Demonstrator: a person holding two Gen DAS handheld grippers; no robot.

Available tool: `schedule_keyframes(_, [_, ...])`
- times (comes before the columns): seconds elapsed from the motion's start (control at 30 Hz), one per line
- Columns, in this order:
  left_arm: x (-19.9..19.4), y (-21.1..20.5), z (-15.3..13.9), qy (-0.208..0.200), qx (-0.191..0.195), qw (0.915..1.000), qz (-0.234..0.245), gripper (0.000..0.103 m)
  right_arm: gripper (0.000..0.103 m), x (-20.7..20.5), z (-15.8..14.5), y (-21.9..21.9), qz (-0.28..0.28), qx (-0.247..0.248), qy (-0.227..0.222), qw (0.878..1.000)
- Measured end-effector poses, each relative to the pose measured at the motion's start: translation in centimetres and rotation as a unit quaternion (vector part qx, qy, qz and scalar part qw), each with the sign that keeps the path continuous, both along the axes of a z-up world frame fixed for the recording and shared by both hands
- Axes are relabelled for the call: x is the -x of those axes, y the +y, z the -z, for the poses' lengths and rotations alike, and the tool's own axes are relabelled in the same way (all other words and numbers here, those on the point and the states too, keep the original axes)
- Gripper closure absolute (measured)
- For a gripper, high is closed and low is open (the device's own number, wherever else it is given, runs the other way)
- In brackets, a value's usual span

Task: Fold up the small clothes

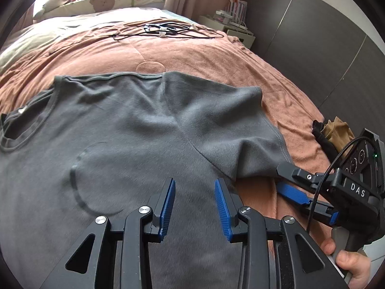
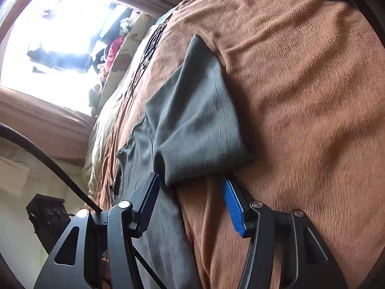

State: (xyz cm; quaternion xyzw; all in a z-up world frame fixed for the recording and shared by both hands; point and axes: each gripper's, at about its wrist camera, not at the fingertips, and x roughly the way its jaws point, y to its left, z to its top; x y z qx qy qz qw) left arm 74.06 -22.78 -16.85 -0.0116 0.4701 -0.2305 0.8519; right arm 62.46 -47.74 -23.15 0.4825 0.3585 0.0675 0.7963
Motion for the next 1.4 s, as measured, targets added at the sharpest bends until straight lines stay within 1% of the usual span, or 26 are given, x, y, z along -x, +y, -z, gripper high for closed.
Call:
schedule_keyframes(0.07, [-0.4,-0.3,0.3,0.004,0.000,1.0000,0.003,0.071,0.057,-0.2,0.3,-0.1,0.007,-0.005,0.002,1.000])
schedule_keyframes(0.13, [-0.9,-0.6,0.7,0.006,-0.002,1.0000,0.007,0.072,0.066,-0.4,0.7,-0.4,0.019,-0.012,0.002,1.000])
schedule_keyframes(0.2, [-1.2,-0.9,1.0,0.007,-0.006,0.9999,0.009,0.072,0.072,-0.4,1.0,-0.4,0.025,-0.012,-0.001,1.000])
schedule_keyframes(0.23, [-1.5,-1.1,1.2,0.010,-0.005,0.9999,0.010,0.074,0.075,-0.6,1.0,-0.5,0.027,-0.012,-0.003,1.000])
schedule_keyframes(0.3, [-1.9,-1.4,1.5,0.015,-0.005,0.9998,0.014,0.078,0.078,-0.9,1.0,-0.4,0.026,-0.012,-0.008,1.000])
schedule_keyframes(0.37, [-2.3,-1.9,1.9,0.018,-0.005,0.9997,0.019,0.079,0.082,-1.1,0.8,-0.2,0.025,-0.007,-0.020,0.999])
schedule_keyframes(0.43, [-2.5,-2.5,2.2,0.020,-0.005,0.9994,0.026,0.081,0.094,-0.9,0.3,-0.1,0.024,-0.005,-0.037,0.999])
schedule_keyframes(0.5, [-2.7,-2.9,2.5,0.023,-0.005,0.9993,0.030,0.084,0.097,-0.5,-0.3,0.0,0.022,-0.012,-0.059,0.998])
schedule_keyframes(0.57, [-2.8,-3.1,2.7,0.022,-0.002,0.9993,0.030,0.084,0.098,-0.1,-1.0,-0.1,0.021,-0.029,-0.076,0.996])
schedule_keyframes(0.6, [-2.8,-3.2,2.7,0.021,-0.001,0.9993,0.031,0.084,0.098,0.1,-1.7,0.3,0.015,-0.030,-0.090,0.995])
schedule_keyframes(0.7, [-2.6,-3.0,2.6,0.022,0.004,0.9991,0.036,0.085,0.098,0.3,-3.4,1.7,-0.005,-0.018,-0.115,0.993])
schedule_keyframes(0.87, [-2.2,-2.3,2.6,0.035,0.012,0.9982,0.048,0.085,0.098,0.3,-4.3,2.9,-0.022,-0.010,-0.137,0.990])
schedule_keyframes(1.0, [-1.9,-2.5,2.9,0.040,0.028,0.9968,0.063,0.085,0.098,0.0,-3.9,3.5,-0.032,-0.014,-0.140,0.989])
schedule_keyframes(1.03, [-1.9,-2.6,3.0,0.041,0.032,0.9966,0.064,0.085,0.098,-0.6,-3.8,3.6,-0.034,-0.010,-0.140,0.990])
schedule_keyframes(1.17, [-2.4,-2.8,3.6,0.049,0.051,0.9961,0.053,0.086,0.098,-1.1,-3.5,4.2,-0.044,-0.015,-0.133,0.990])
schedule_keyframes(1.27, [-2.7,-2.6,4.0,0.057,0.069,0.9949,0.046,0.087,0.098,-2.0,-2.8,5.0,-0.060,-0.040,-0.121,0.990])
schedule_keyframes(1.4, [-2.9,-1.6,3.8,0.079,0.093,0.9918,0.040,0.087,0.098,-3.1,-2.2,6.3,-0.072,-0.046,-0.102,0.991])
